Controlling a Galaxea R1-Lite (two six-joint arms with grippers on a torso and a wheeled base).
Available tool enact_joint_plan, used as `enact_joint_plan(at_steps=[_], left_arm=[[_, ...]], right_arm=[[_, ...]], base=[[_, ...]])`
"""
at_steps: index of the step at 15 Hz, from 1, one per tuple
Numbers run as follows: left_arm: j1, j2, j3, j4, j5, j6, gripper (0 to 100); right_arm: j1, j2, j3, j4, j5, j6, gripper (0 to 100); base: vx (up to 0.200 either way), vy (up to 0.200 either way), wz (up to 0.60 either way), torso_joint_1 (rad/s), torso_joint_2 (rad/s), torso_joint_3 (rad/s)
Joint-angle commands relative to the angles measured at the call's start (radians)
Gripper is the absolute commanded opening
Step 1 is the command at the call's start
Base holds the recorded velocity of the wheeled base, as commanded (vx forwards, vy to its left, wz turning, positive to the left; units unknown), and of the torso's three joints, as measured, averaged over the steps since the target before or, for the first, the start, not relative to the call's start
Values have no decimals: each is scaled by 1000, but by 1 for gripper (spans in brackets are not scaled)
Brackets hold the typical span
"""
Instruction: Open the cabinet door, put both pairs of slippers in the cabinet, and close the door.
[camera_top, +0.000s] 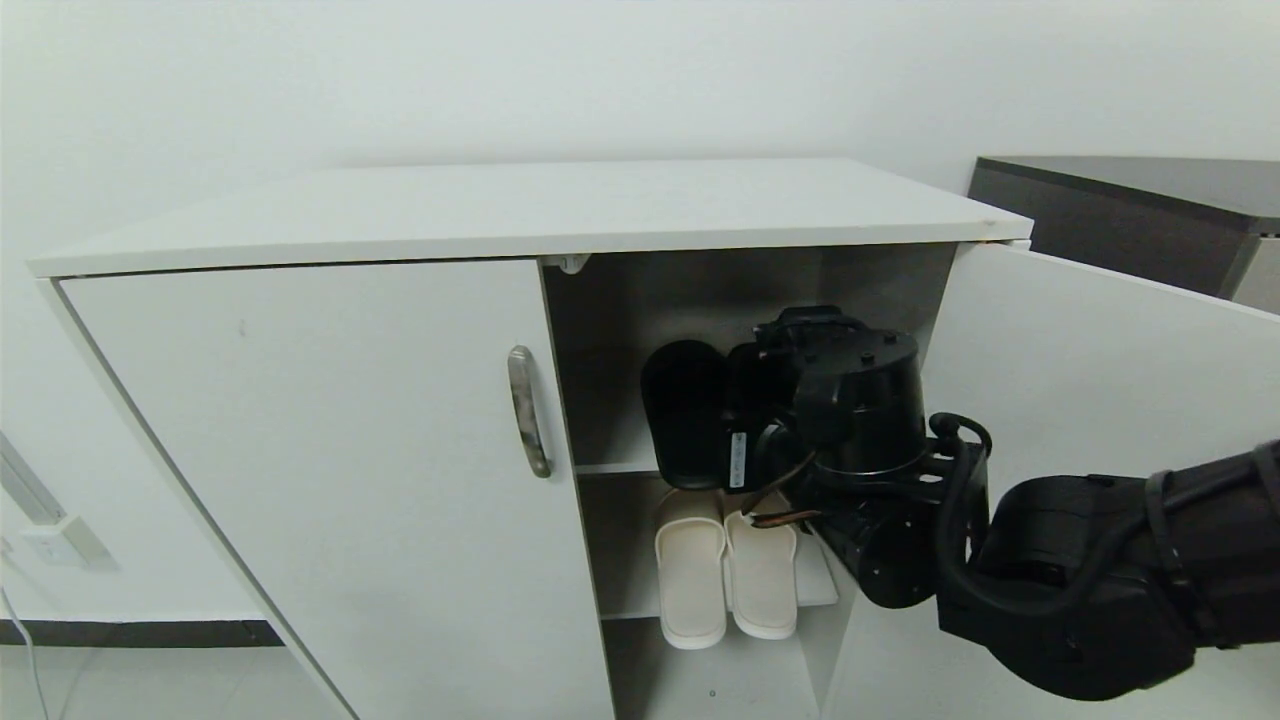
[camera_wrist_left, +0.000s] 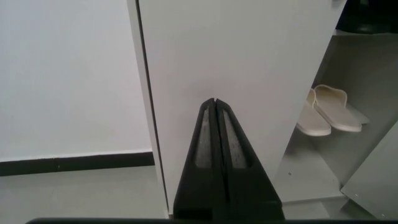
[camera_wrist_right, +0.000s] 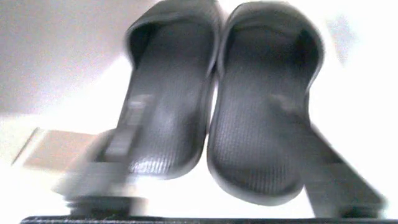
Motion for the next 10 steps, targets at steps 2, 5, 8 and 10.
enact_joint_plan(at_steps=[2, 5, 8, 10], left_arm=[[0, 1, 0, 2, 0, 0, 0], [0, 1, 0, 2, 0, 0, 0], [-1, 1, 0, 0, 0, 0, 0], [-1, 1, 0, 0, 0, -1, 0]], right_arm=[[15, -21, 16, -1, 1, 1, 0], [21, 0, 27, -13, -2, 1, 0], [21, 6, 36, -30, -6, -4, 0], [24, 8, 36, -30, -8, -4, 0]], base=[[0, 0, 0, 0, 0, 0], [0, 0, 0, 0, 0, 0], [0, 0, 0, 0, 0, 0], [0, 0, 0, 0, 0, 0]])
